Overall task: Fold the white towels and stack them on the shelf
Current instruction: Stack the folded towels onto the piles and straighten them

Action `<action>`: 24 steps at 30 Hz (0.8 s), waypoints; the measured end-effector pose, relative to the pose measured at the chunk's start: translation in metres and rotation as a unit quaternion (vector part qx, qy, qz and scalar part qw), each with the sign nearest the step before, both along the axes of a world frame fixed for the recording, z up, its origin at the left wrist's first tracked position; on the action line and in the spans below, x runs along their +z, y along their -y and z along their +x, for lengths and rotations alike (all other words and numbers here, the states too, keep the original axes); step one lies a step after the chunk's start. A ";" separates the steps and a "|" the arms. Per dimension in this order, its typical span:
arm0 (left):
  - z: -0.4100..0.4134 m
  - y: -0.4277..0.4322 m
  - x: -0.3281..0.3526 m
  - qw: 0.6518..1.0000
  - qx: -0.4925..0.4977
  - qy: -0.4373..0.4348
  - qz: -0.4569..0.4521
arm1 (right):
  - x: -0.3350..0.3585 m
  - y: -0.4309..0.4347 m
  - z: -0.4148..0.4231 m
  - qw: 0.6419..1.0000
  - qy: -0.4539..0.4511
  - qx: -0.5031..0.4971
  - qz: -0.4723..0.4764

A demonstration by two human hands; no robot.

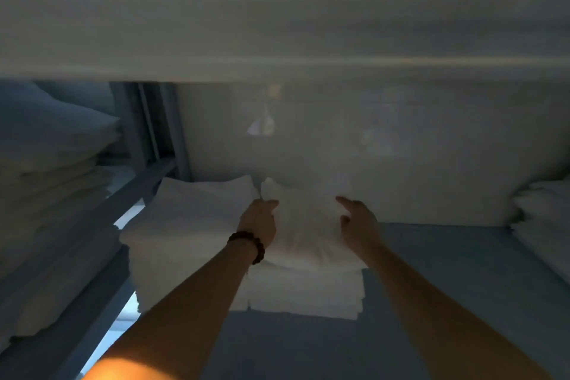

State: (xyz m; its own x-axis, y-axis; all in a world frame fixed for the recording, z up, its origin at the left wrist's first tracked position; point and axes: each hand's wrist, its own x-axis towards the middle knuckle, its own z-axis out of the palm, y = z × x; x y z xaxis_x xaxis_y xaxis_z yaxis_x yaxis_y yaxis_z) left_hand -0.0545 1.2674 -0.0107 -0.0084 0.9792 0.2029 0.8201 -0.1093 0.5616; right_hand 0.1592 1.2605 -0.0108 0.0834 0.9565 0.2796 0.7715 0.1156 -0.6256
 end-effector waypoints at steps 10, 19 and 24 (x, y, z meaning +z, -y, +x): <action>0.018 -0.032 -0.041 0.961 0.024 -0.271 -0.040 | -0.070 -0.044 0.019 0.989 -0.082 -0.031 -0.119; 0.042 0.027 -0.092 0.924 -0.049 -0.250 0.286 | -0.065 -0.031 0.054 0.875 -0.465 0.016 -0.134; 0.039 0.013 -0.142 0.917 -0.014 -0.297 0.267 | -0.101 -0.033 0.041 0.788 -0.579 0.125 -0.165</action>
